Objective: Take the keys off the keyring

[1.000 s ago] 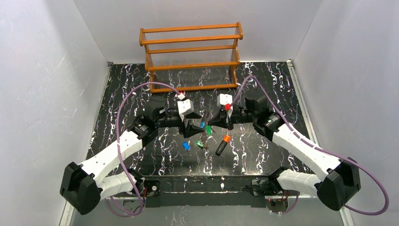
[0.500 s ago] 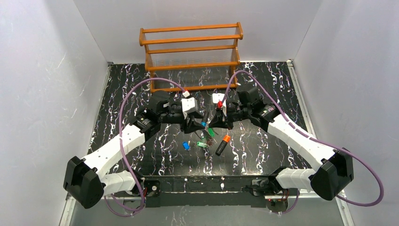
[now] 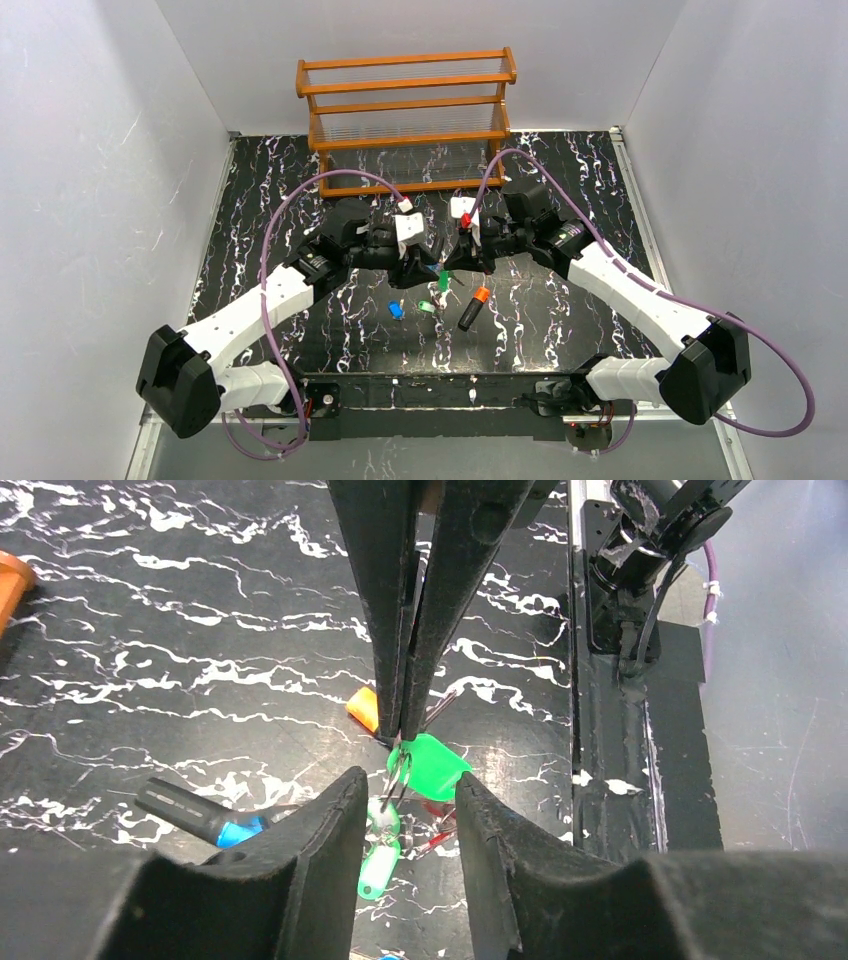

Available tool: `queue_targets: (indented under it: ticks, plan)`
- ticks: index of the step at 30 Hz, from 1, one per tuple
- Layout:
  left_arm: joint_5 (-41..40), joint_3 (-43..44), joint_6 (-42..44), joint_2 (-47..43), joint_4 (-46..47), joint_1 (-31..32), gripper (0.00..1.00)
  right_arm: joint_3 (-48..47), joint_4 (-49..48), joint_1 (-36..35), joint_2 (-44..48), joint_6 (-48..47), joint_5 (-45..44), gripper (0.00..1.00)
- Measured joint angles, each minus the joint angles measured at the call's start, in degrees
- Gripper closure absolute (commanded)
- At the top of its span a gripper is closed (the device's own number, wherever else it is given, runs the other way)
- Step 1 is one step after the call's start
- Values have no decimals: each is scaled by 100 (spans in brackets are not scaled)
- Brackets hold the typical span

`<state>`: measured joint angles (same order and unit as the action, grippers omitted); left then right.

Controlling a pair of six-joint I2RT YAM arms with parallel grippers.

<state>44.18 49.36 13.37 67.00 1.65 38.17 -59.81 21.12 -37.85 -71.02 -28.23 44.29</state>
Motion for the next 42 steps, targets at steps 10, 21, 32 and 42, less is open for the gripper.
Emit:
queue_targets:
  ticks: [10,21,32,42]
  plan:
    - [122,42,-144,299,2,59,91,0,-2,0,-66,92,-26,99]
    - [118,114,-4,352,-125,57,100,9,-7,-4,-46,203,-155,99]
    - [81,-422,-671,59,916,107,100,713,-625,-4,516,601,-293,99]
    - [-162,-944,-1513,55,1993,116,100,1659,-2144,39,684,1248,-181,99]
